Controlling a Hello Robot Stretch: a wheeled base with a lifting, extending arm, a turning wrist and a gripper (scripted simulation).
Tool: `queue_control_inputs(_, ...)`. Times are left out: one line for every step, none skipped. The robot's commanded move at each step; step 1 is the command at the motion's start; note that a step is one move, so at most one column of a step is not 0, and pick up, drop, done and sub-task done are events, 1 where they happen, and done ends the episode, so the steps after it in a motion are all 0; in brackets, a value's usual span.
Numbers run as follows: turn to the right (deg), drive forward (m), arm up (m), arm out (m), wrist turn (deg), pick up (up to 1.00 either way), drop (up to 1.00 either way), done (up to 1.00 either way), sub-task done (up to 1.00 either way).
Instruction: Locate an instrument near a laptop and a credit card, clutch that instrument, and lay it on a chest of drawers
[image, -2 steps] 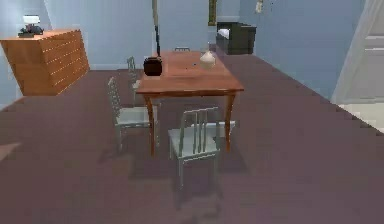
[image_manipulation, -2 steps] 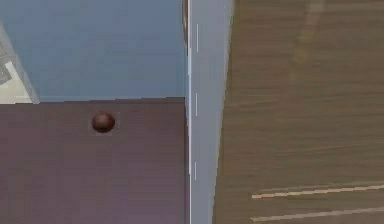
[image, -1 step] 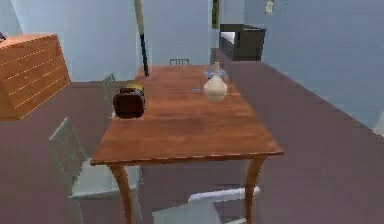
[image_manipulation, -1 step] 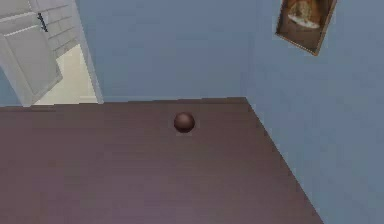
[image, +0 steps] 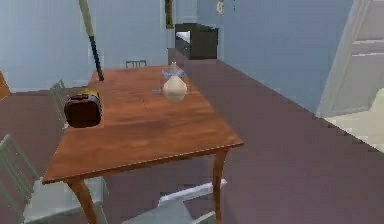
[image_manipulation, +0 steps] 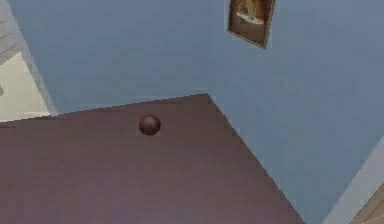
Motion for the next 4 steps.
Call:
queue_control_inputs(45.0,0.0,0.0,0.0,0.0,0.0,0.0,0.0,0.0)
queue_control_inputs(45.0,0.0,0.0,0.0,0.0,0.0,0.0,0.0,0.0)
queue_control_inputs(45.0,0.0,0.0,0.0,0.0,0.0,0.0,0.0,0.0)
queue_control_inputs(27.0,0.0,0.0,0.0,0.0,0.0,0.0,0.0,0.0)
